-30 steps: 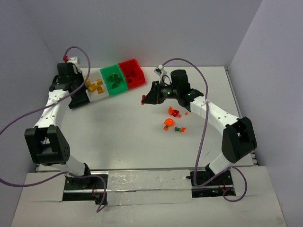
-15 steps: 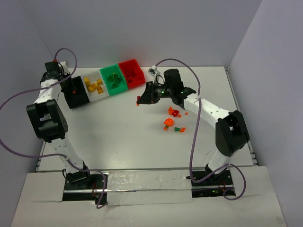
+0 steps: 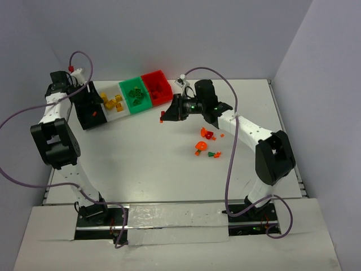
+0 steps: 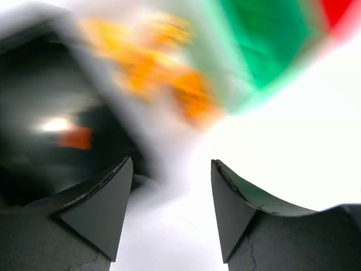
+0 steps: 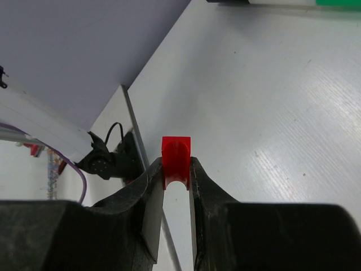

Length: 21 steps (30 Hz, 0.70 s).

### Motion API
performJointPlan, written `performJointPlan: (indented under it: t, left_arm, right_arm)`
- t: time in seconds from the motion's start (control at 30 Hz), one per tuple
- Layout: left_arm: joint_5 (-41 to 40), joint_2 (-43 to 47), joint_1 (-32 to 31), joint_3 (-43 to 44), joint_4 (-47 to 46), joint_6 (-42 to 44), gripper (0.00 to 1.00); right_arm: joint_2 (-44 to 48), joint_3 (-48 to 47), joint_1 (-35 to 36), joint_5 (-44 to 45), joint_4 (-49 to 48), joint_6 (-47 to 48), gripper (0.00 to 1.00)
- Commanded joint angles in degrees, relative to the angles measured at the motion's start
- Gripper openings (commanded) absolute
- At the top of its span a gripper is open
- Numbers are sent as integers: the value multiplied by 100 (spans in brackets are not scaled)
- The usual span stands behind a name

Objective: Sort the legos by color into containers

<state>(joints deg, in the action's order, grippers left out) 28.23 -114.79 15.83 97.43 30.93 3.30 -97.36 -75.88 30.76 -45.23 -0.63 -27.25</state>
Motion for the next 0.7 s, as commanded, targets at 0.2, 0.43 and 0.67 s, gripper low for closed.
performJointPlan:
  t: [0.2, 0.43, 0.67]
  left_arm:
    - [4525, 2769, -1384, -2699, -800, -1229, 64]
    - [4242, 3490, -2087, -3501, -2566, -2584, 65]
    - [4044, 3365, -2531, -3368, -2498, -2439, 61]
  right_arm:
    - [-345, -232, 44, -581, -1321, -1153, 0]
    - [-388, -138, 118, -895, -1837, -1592, 0]
    - [-389, -96, 184, -1046, -2041, -1806, 0]
